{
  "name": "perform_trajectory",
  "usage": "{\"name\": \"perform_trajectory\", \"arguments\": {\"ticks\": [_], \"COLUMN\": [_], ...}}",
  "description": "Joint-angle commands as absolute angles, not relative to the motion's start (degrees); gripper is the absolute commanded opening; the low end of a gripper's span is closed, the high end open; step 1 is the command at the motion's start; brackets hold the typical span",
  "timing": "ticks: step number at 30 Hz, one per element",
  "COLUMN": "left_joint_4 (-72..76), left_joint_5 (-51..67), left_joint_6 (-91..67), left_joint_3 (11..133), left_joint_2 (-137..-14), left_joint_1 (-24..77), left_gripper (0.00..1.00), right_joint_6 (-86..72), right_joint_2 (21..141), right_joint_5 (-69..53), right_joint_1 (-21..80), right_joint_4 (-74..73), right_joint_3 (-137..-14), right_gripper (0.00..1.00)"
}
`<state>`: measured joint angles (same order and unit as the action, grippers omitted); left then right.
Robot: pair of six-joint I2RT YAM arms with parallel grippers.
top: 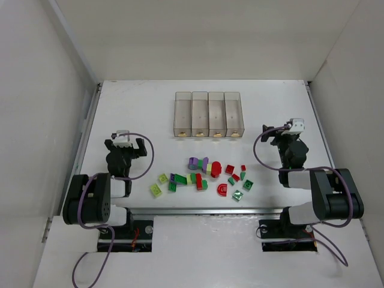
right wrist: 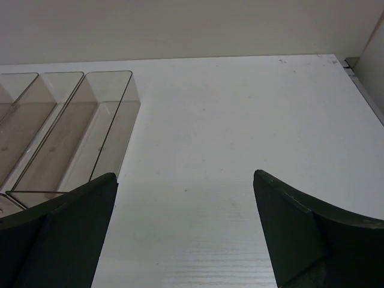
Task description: Sort the legos into containers by color
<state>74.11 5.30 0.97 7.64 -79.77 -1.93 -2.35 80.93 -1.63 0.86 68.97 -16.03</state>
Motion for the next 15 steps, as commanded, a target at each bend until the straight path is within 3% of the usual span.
{"name": "perform_trajectory", "arguments": {"ticks": [1,9,12,14,15], "left_joint_4": [86.1,89.6,89.5,84.3,68.7], "left_joint_5": [5.0,-1.1,3.1,3.1,4.4], "left_joint_6": [0.2,1.6,3.4,3.4,3.4], "left_joint_3": [9.2,8.1,7.4,8.1,13.5], "left_joint_2": [-78.9,-79.4,-78.1,-71.4,-67.5], "left_joint_1": [-1.8,2.5,2.5,2.5,2.5], "left_gripper": [0.99,0.99,0.99,0.99,0.99], "right_joint_6": [-1.9,-1.9,-1.9,-1.1,-0.4], "right_joint_2": [80.6,80.6,79.8,72.0,68.9], "right_joint_5": [-1.4,-1.4,-1.7,-1.8,1.5], "right_joint_1": [1.4,1.4,2.0,2.0,3.6], "right_joint_4": [71.6,71.6,72.3,58.5,50.8], "right_joint_3": [-17.6,-17.6,-17.6,-21.1,-27.4], "right_gripper": [1.00,1.00,1.00,1.00,1.00]}}
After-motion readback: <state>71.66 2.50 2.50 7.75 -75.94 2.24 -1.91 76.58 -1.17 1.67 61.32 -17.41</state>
